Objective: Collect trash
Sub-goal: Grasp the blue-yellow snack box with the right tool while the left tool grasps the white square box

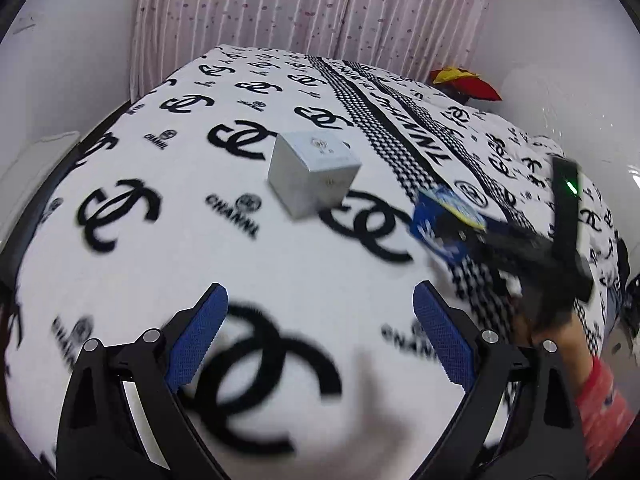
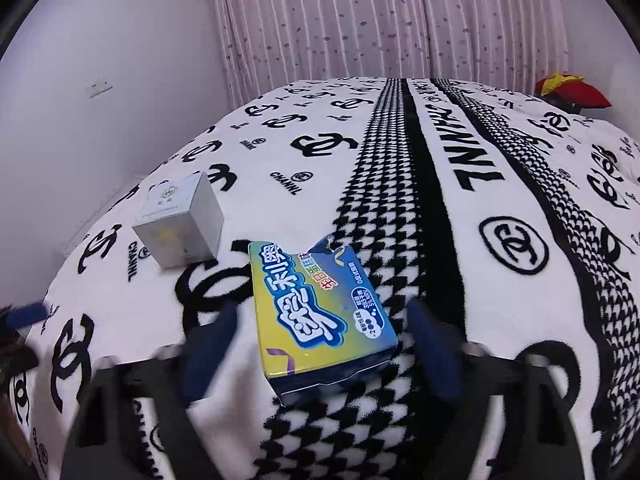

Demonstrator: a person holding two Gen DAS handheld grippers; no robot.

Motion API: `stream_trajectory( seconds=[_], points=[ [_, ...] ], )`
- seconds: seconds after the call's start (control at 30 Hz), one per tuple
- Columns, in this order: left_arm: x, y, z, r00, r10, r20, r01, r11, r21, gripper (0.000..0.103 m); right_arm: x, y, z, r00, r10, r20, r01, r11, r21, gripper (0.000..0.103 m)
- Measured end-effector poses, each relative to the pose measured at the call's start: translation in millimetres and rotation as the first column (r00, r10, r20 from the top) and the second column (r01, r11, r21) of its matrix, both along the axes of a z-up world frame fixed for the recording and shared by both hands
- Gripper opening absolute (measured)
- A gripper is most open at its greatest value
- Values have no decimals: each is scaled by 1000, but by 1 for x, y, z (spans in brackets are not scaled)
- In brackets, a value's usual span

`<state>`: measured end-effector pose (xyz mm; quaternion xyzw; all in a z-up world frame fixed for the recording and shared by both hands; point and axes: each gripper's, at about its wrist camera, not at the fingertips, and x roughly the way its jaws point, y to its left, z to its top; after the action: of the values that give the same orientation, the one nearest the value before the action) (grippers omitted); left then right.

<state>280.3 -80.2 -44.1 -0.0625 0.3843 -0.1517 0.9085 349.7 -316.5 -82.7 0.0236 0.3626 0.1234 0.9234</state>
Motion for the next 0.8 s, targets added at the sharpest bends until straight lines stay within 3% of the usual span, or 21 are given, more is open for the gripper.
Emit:
stream_trajectory(
  seconds=[0.1, 0.37, 0.6, 0.8],
  points=[
    [19, -7, -3, 1000, 12, 10, -12, 1000, 16, 91, -8, -3, 0, 999, -6, 41, 5, 1000, 17, 59],
    [67, -45, -14, 998, 27, 52, -34, 989, 145, 91, -21, -17, 3, 992, -43, 120, 33, 996, 86, 59],
    [106, -72, -24, 993, 97, 65, -111, 955, 276, 91, -25, -17, 5, 990, -28, 139, 14, 995, 104, 59],
    [143, -62, -30, 973, 231, 16, -229, 949, 218, 91, -28, -15, 6, 988, -21, 156, 6, 995, 99, 59]
  ],
)
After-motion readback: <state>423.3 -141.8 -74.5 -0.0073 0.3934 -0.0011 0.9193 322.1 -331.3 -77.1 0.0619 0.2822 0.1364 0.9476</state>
